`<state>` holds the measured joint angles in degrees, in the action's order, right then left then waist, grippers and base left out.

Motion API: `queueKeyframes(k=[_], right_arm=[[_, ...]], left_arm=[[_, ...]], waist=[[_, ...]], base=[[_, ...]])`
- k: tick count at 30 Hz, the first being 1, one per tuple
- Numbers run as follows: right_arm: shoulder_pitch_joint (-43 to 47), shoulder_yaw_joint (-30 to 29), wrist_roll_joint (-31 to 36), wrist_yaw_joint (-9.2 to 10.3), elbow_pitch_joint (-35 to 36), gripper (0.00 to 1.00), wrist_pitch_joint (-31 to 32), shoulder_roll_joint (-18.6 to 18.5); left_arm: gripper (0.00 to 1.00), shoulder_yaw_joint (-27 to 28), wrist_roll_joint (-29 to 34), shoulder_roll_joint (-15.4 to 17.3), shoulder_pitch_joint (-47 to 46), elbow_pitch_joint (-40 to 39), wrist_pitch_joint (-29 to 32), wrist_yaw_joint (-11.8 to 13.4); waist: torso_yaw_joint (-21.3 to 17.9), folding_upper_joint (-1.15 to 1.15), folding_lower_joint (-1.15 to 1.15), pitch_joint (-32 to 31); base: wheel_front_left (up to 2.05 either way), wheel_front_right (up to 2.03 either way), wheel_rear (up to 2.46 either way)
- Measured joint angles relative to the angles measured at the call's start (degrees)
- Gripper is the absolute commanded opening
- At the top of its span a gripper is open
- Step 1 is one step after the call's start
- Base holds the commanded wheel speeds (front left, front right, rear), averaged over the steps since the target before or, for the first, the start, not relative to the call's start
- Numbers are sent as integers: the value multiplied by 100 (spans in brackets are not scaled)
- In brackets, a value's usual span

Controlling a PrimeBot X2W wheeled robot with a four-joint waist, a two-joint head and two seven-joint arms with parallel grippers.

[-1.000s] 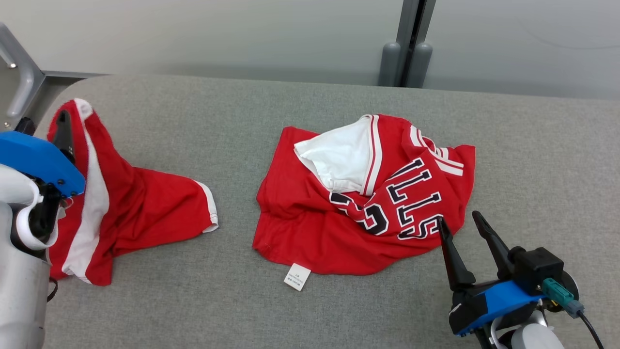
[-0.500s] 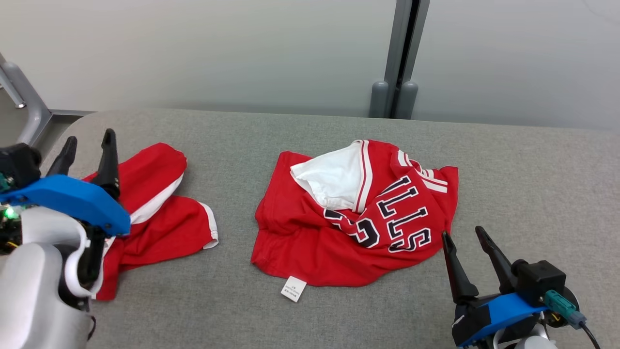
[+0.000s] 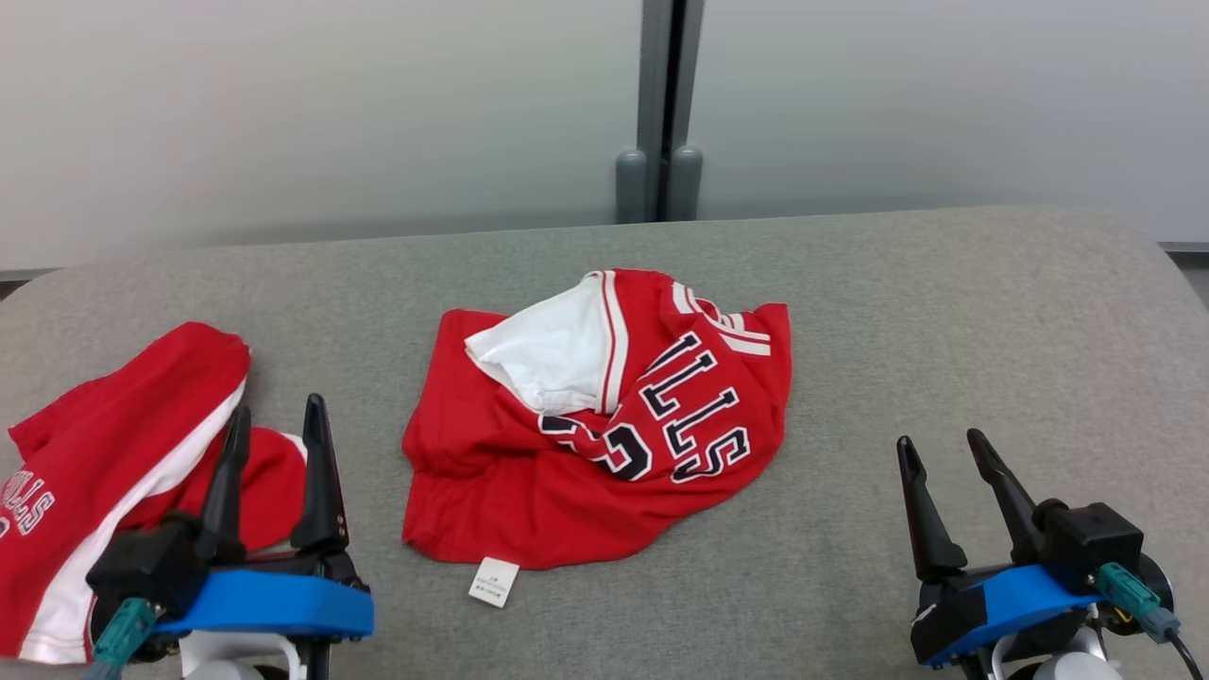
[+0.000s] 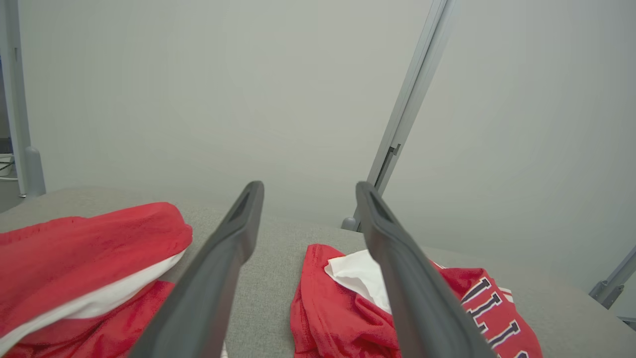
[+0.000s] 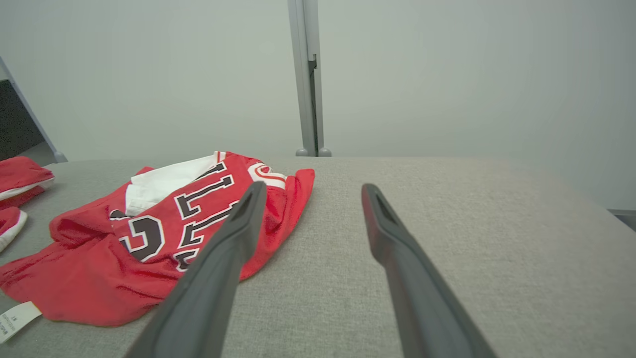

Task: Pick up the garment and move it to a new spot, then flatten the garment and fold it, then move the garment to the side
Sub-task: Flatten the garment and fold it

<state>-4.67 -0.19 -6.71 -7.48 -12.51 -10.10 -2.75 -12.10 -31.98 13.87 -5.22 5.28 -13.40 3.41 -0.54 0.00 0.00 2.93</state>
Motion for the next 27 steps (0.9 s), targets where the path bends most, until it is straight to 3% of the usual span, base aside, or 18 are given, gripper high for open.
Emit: queueKeyframes(k=[11,18,27], right_arm=[[35,38,10,-1,116,100,145,0],[88,102,-48,-1,112,100,197,0],[99,114,-51,0,99,100,248,0]], left_arm=[[100,438,702,-286,891,-144,-159,-283],[100,593,904,-499,1195,-26,-159,-552],[100,760,1048,-641,1206,65,-160,-708]], waist=[[-519,0,0,-182],[-560,0,0,-263],[-477,0,0,-278]], base=[[0,0,0],[0,0,0],[0,0,0]])
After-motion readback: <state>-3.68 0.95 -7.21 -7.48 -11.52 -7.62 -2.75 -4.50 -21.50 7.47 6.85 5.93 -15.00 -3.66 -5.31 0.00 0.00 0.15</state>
